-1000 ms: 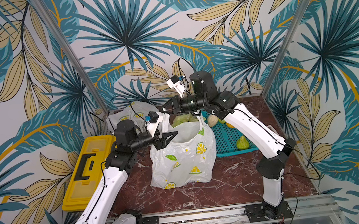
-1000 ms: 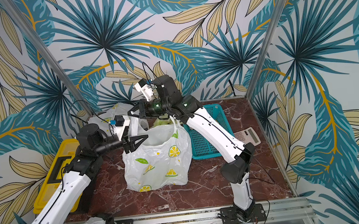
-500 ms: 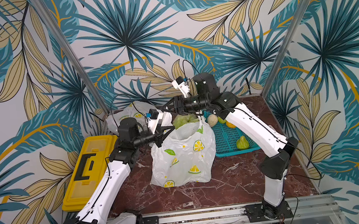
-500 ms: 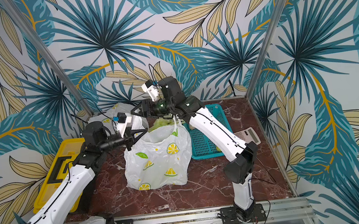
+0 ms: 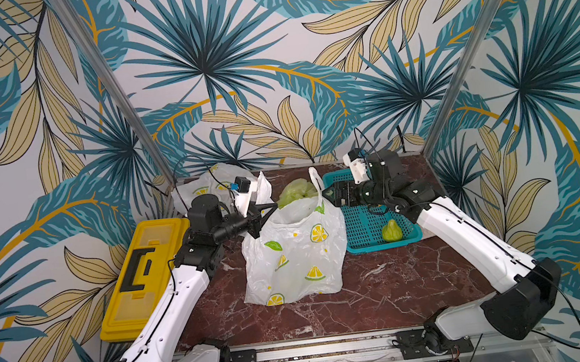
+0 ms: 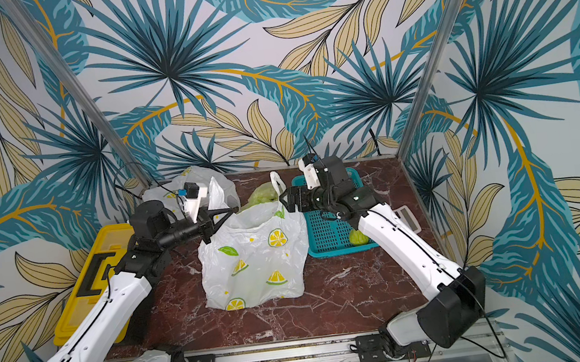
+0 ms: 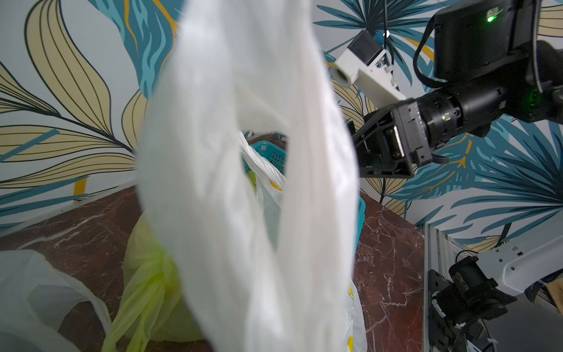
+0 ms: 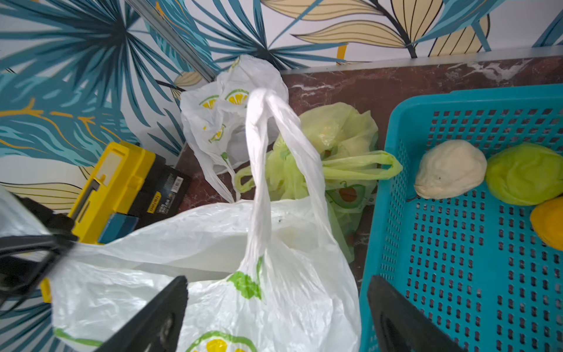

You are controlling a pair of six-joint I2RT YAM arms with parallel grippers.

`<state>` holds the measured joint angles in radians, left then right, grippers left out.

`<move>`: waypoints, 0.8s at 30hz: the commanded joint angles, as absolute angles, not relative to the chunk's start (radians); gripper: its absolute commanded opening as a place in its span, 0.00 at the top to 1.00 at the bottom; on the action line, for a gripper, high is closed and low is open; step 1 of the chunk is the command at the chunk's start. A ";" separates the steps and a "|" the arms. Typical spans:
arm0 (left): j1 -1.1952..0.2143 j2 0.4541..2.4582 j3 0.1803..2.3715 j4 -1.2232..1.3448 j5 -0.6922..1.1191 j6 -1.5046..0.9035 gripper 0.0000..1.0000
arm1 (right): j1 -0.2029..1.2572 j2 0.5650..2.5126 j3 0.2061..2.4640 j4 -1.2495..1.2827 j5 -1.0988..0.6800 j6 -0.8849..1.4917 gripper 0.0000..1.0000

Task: Place the pears into plastic bags & tie knots
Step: Tie the plastic bag at the center of the board.

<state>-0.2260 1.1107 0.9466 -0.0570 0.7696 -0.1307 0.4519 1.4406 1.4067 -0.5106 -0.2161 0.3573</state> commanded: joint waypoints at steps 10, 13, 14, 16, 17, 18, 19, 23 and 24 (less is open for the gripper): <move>-0.218 1.094 0.937 -0.048 0.795 -0.144 1.00 | 0.447 1.645 1.396 -0.329 -0.300 0.332 0.04; -0.219 1.090 0.934 -0.049 0.791 -0.145 0.99 | 0.438 1.674 1.392 -0.294 -0.373 0.360 0.08; -0.219 1.089 0.932 -0.048 0.789 -0.147 0.99 | 0.436 1.681 1.389 -0.284 -0.392 0.370 0.12; -0.219 1.085 0.931 -0.049 0.789 -0.153 1.00 | 0.434 1.682 1.378 -0.267 -0.403 0.386 0.21; -0.218 1.083 0.930 -0.049 0.789 -0.156 0.99 | 0.433 1.680 1.372 -0.260 -0.396 0.392 0.26; -0.219 1.083 0.929 -0.048 0.781 -0.163 1.00 | 0.431 1.677 1.369 -0.262 -0.383 0.397 0.32; -0.218 1.081 0.929 -0.048 0.769 -0.169 0.99 | 0.431 1.672 1.367 -0.267 -0.369 0.402 0.40; -0.219 1.077 0.924 -0.050 0.679 -0.216 0.99 | 0.431 1.637 1.343 -0.262 -0.334 0.402 0.72; -0.219 1.076 0.928 -0.073 0.630 -0.226 0.98 | 0.431 1.626 1.334 -0.255 -0.331 0.398 0.78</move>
<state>-0.2256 1.0981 0.9321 -0.0586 0.7280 -0.1844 0.4335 1.6741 1.3724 -0.2817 -0.3450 0.3996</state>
